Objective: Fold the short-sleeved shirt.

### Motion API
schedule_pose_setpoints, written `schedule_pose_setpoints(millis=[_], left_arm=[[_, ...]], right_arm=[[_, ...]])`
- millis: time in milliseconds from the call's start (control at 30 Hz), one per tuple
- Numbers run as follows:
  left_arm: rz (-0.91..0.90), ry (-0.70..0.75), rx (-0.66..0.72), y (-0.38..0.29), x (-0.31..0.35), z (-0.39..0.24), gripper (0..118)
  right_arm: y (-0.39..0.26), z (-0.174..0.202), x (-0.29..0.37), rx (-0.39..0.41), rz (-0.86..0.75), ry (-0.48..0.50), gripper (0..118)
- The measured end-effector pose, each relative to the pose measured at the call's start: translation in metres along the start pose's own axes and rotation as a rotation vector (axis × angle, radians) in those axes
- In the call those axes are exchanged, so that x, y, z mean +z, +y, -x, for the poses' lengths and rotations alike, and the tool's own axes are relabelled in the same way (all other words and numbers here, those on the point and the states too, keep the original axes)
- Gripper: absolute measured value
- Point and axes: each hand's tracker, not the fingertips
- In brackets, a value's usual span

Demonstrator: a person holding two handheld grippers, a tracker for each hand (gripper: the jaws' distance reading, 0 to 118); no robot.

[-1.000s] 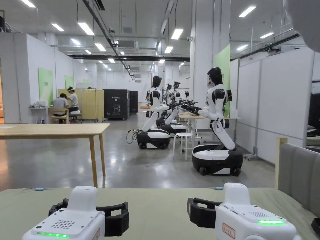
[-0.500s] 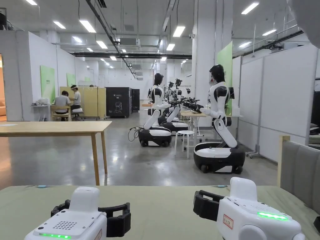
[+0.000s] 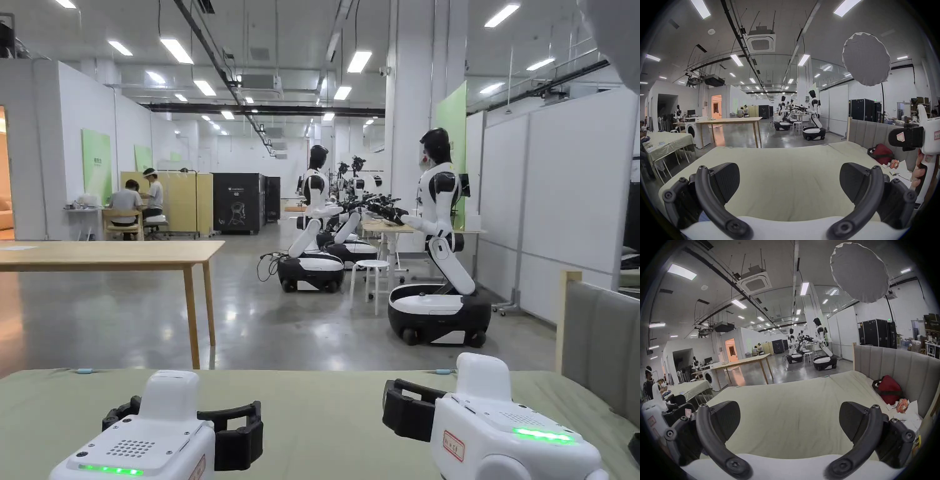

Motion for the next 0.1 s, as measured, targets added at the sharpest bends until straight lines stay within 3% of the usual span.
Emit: schedule_pose_setpoints(millis=[100], left_arm=[[0.002,-0.001,0.001,0.0000,-0.0001,-0.0001,118]], right_arm=[[-0.0001,-0.0013,0.0013,-0.006,-0.003,-0.005,118]])
